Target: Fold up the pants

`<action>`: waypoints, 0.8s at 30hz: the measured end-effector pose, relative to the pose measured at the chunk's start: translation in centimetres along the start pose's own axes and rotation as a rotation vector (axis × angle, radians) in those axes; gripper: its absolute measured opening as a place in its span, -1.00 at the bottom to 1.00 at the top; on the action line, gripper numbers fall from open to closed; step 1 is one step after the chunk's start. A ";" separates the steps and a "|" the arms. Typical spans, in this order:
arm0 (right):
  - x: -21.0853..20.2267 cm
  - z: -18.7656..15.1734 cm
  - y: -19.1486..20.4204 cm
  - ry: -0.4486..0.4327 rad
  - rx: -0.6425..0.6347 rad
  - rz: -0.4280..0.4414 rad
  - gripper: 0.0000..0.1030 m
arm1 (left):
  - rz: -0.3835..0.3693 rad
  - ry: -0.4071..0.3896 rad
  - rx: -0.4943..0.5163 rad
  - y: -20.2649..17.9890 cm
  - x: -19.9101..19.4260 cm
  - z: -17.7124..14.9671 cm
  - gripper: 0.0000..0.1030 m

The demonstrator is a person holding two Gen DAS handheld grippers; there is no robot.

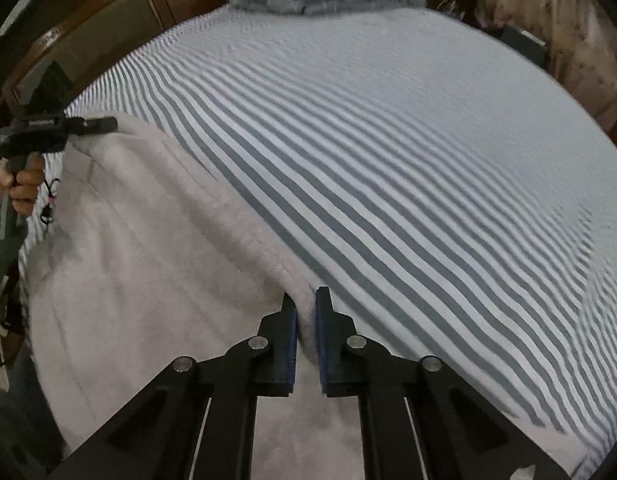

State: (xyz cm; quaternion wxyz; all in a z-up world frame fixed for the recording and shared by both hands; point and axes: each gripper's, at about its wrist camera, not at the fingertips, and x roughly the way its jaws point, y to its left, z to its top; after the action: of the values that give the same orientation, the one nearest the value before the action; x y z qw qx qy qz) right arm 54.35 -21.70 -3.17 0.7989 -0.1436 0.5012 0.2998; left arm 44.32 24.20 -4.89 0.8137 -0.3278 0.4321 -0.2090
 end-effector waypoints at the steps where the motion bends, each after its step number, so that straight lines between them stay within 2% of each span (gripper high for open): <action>1: -0.9 -0.2 0.5 -0.014 0.000 -0.007 -0.86 | -0.020 -0.001 0.009 -0.6 -1.1 -0.4 -0.84; 7: -7.4 -3.4 5.1 -0.077 0.006 -0.073 -0.86 | -0.076 0.011 0.077 -4.2 -6.0 -3.6 -0.82; 13: -11.7 -8.2 10.1 -0.120 0.024 -0.131 -0.86 | -0.080 0.064 0.178 -7.9 -9.9 -8.8 -0.80; 19: -12.9 -15.7 14.5 -0.103 0.043 -0.127 -0.86 | -0.052 0.140 0.208 -8.6 -12.1 -15.2 -0.74; 24: -10.9 -21.0 16.6 -0.064 0.104 -0.099 -0.86 | -0.001 0.207 0.207 -7.9 -12.0 -20.0 -0.63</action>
State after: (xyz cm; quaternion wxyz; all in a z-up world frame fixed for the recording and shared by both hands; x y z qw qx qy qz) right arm 25.53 -23.55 -1.85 0.8347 -0.1171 0.4826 0.2380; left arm 20.60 19.12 -0.74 0.7940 -0.2190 0.4900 -0.2853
